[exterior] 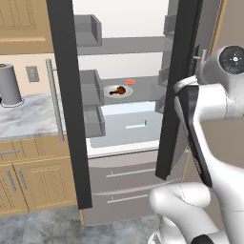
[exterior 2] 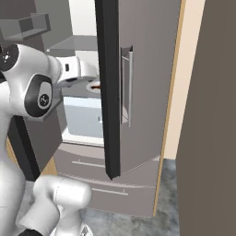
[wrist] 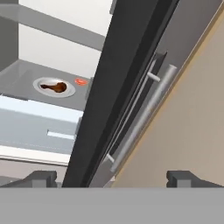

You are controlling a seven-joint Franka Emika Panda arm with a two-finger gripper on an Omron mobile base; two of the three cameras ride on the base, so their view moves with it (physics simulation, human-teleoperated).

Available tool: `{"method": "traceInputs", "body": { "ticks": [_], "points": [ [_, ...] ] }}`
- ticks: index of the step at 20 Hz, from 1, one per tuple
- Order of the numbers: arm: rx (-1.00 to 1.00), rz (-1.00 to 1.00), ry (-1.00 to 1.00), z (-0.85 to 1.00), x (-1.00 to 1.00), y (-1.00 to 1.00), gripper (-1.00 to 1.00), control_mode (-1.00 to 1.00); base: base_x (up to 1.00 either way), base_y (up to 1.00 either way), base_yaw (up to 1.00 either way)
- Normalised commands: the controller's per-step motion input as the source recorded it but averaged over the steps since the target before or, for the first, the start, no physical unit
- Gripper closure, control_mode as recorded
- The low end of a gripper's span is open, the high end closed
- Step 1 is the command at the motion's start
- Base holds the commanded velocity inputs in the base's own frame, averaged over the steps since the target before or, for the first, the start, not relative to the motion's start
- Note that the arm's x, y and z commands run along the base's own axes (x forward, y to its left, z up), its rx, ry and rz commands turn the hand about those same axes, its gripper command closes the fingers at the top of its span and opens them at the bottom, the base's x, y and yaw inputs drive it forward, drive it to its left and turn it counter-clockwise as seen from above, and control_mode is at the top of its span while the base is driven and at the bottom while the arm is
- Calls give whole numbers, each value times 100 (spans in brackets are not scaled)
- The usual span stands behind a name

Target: Retrieve the chicken drumstick from the fridge and place it on the saucepan with marinade on the stove.

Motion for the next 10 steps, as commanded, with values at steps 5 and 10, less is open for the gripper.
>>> {"method": "traceInputs", "body": {
  "ticks": [5, 10],
  "points": [
    [2, -1, 0, -4, 4, 52, -100, -100, 0, 0, 0],
    [-2, -12, 1, -21, 32, 100, -100, -100, 0, 0, 0]
  ]
}}
